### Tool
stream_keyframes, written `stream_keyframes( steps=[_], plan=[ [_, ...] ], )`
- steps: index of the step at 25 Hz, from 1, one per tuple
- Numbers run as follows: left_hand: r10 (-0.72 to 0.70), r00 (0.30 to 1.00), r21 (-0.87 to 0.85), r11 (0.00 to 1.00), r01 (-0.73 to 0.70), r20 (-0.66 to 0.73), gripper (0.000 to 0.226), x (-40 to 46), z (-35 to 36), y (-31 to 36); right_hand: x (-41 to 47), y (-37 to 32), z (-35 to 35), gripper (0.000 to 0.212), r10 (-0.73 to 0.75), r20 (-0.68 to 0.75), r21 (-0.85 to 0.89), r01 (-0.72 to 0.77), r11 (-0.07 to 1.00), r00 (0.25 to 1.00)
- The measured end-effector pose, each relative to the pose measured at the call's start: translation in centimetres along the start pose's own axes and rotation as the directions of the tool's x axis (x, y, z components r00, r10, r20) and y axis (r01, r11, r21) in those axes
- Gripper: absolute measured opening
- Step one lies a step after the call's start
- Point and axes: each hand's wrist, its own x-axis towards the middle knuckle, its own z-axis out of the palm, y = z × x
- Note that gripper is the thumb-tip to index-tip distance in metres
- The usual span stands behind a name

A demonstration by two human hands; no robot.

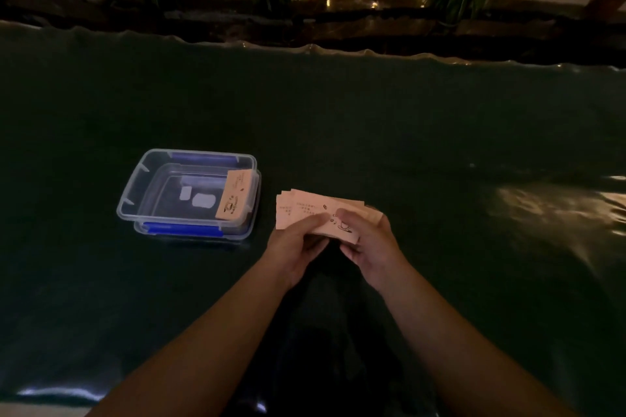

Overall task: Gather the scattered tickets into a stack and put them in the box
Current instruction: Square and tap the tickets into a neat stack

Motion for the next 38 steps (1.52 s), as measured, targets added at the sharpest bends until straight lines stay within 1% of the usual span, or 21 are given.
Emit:
stream_keyframes(
  steps=[2, 4, 6, 8, 11, 13, 14, 16, 17, 19, 20, 23, 26, 28, 30, 32, 33, 35, 37, 38],
  plan=[
    [-0.048, 0.998, 0.036, 0.998, 0.050, -0.043, 0.044, 1.4, -0.2, 1.3, 1.6, -0.2, 0.5, 0.069, 0.025, -0.056, -0.022, -0.027, 0.999, 0.998],
    [-0.060, 0.995, 0.158, 0.985, 0.072, -0.084, 0.042, 3.1, -0.8, 2.6, 3.1, -0.5, 1.1, 0.067, 0.057, -0.100, -0.058, -0.063, 0.996, 0.993],
    [-0.041, 0.994, 0.314, 0.947, 0.072, -0.106, 0.039, 4.9, -1.5, 3.7, 4.4, -0.7, 1.7, 0.059, 0.068, -0.122, -0.134, -0.084, 0.987, 0.990],
    [-0.050, 0.990, 0.421, 0.901, 0.102, -0.133, 0.032, 6.5, -1.8, 4.3, 5.6, -0.8, 2.4, 0.053, 0.077, -0.141, -0.225, -0.108, 0.969, 0.987],
    [-0.027, 0.974, 0.550, 0.822, 0.151, -0.227, 0.029, 8.6, -1.7, 4.2, 6.8, -0.9, 2.9, 0.058, 0.073, -0.159, -0.375, -0.129, 0.918, 0.985],
    [-0.013, 0.966, 0.607, 0.775, 0.174, -0.259, 0.036, 9.4, -1.5, 4.1, 7.1, -1.1, 2.8, 0.059, 0.077, -0.169, -0.445, -0.146, 0.883, 0.983],
    [-0.016, 0.966, 0.628, 0.757, 0.181, -0.259, 0.046, 9.8, -1.5, 3.9, 7.3, -1.2, 2.7, 0.057, 0.085, -0.173, -0.461, -0.157, 0.873, 0.981],
    [-0.028, 0.968, 0.669, 0.718, 0.194, -0.251, 0.068, 10.4, -1.2, 3.8, 7.5, -1.4, 2.8, 0.047, 0.102, -0.175, -0.478, -0.175, 0.861, 0.979],
    [-0.032, 0.969, 0.680, 0.706, 0.196, -0.247, 0.072, 10.5, -1.0, 3.7, 7.5, -1.4, 2.9, 0.039, 0.108, -0.167, -0.476, -0.176, 0.862, 0.980],
    [-0.045, 0.971, 0.679, 0.707, 0.196, -0.233, 0.073, 10.7, -0.7, 3.7, 7.5, -1.4, 3.1, 0.028, 0.109, -0.148, -0.458, -0.166, 0.873, 0.983],
    [-0.051, 0.973, 0.672, 0.714, 0.194, -0.226, 0.071, 10.8, -0.7, 3.7, 7.4, -1.3, 3.2, 0.027, 0.110, -0.144, -0.446, -0.163, 0.880, 0.983],
    [-0.069, 0.973, 0.637, 0.745, 0.198, -0.221, 0.069, 10.8, -1.1, 3.9, 7.3, -0.7, 3.2, 0.030, 0.120, -0.138, -0.381, -0.165, 0.910, 0.983],
    [-0.087, 0.973, 0.622, 0.756, 0.204, -0.214, 0.073, 10.5, -1.4, 3.9, 6.8, -0.1, 3.0, 0.032, 0.142, -0.132, -0.271, -0.174, 0.947, 0.981],
    [-0.119, 0.976, 0.605, 0.769, 0.205, -0.180, 0.071, 10.0, -1.6, 3.9, 6.4, 0.2, 2.5, 0.033, 0.163, -0.107, -0.181, -0.181, 0.967, 0.981],
    [-0.188, 0.974, 0.512, 0.828, 0.227, -0.129, 0.071, 9.4, -2.1, 4.0, 5.7, 0.6, 1.7, 0.031, 0.204, -0.050, -0.074, -0.207, 0.976, 0.978],
    [-0.240, 0.969, 0.399, 0.883, 0.246, -0.065, 0.071, 8.4, -2.8, 3.8, 4.8, 1.3, 0.6, 0.032, 0.230, -0.005, -0.033, -0.230, 0.973, 0.973],
    [-0.236, 0.971, 0.364, 0.902, 0.233, -0.037, 0.067, 7.9, -3.1, 3.4, 4.3, 1.8, 0.2, 0.032, 0.238, 0.015, -0.023, -0.238, 0.971, 0.971],
    [-0.175, 0.984, 0.284, 0.943, 0.171, -0.013, 0.055, 6.7, -3.3, 2.3, 3.4, 2.8, -0.6, 0.031, 0.251, 0.064, -0.014, -0.251, 0.968, 0.966],
    [-0.116, 0.993, 0.214, 0.970, 0.113, 0.002, 0.048, 5.6, -3.1, 1.1, 2.5, 3.8, -1.3, 0.038, 0.260, 0.124, -0.051, -0.256, 0.965, 0.958],
    [-0.114, 0.993, 0.211, 0.972, 0.107, 0.024, 0.048, 4.9, -3.0, 0.8, 2.2, 4.2, -1.6, 0.044, 0.265, 0.159, -0.090, -0.253, 0.963, 0.951]
  ],
)
